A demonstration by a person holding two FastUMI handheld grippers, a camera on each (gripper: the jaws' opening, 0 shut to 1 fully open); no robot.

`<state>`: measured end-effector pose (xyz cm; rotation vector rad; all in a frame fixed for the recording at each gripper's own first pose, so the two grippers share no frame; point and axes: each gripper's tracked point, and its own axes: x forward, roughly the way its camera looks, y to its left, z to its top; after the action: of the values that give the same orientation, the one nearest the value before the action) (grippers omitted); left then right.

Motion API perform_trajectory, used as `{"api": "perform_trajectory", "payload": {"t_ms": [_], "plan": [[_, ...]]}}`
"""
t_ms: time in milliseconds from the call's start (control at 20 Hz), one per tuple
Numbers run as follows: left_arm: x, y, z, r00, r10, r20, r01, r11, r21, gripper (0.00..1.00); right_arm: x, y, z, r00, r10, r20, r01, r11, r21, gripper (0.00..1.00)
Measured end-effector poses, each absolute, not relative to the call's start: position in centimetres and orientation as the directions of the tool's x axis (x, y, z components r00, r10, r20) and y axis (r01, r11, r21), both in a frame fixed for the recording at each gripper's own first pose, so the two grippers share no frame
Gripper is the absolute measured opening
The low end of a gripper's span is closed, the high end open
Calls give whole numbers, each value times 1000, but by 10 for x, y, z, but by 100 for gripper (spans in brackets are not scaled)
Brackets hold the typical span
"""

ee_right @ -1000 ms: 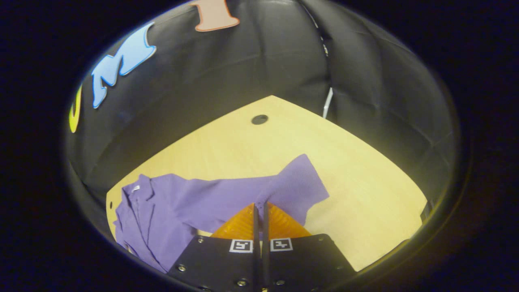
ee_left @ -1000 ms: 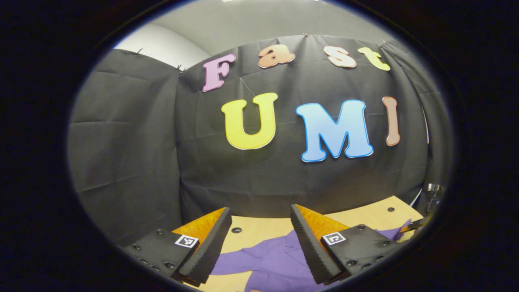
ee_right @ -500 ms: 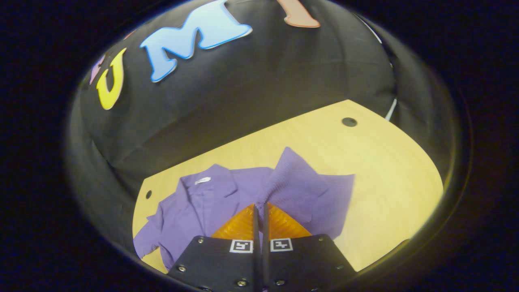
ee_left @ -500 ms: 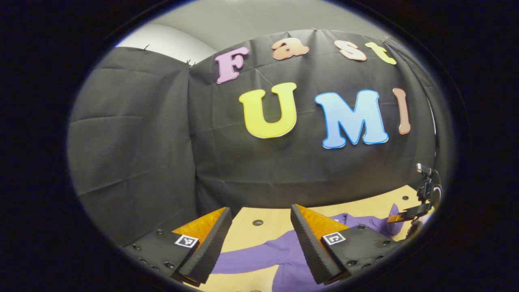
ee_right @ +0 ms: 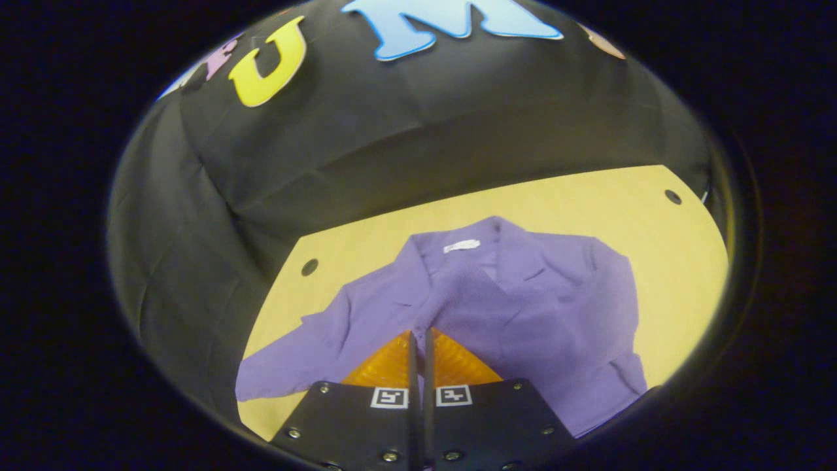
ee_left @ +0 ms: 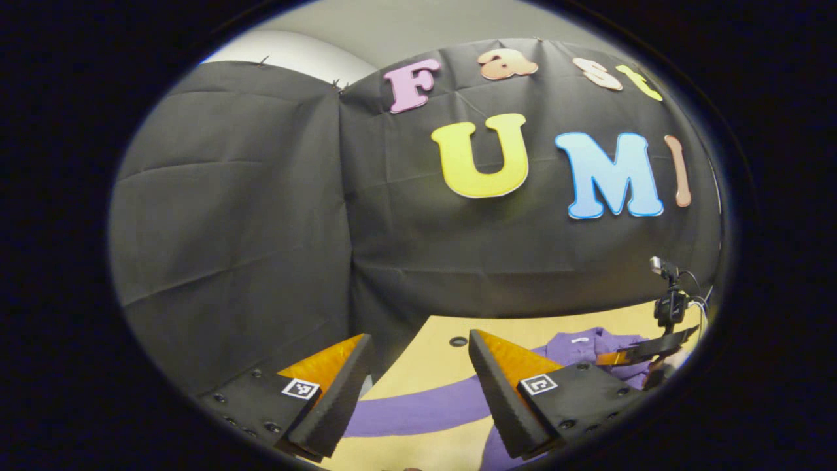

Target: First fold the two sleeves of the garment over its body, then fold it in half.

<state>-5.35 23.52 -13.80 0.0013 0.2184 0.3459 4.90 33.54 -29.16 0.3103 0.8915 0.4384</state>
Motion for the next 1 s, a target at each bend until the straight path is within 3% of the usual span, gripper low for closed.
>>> {"api": "perform_trajectory", "payload": {"t_ms": [550,750,850,900,1000], "plan": [[-71,295,-201,854,427,-298,-441,897,19,96,14,400,-341,417,504,-756,-396,850,348,1],[-67,306,-229,839,432,-330,-451,892,21,96,10,399,-348,410,490,-770,-420,850,318,3],[-63,310,-242,833,432,-346,-455,890,16,96,9,398,-346,401,495,-771,-428,845,320,9],[-61,311,-248,829,431,-357,-458,889,11,97,7,394,-343,402,496,-770,-431,844,318,18],[-57,316,-264,817,432,-381,-467,884,-1,97,13,389,-339,425,482,-766,-436,851,294,60]]}}
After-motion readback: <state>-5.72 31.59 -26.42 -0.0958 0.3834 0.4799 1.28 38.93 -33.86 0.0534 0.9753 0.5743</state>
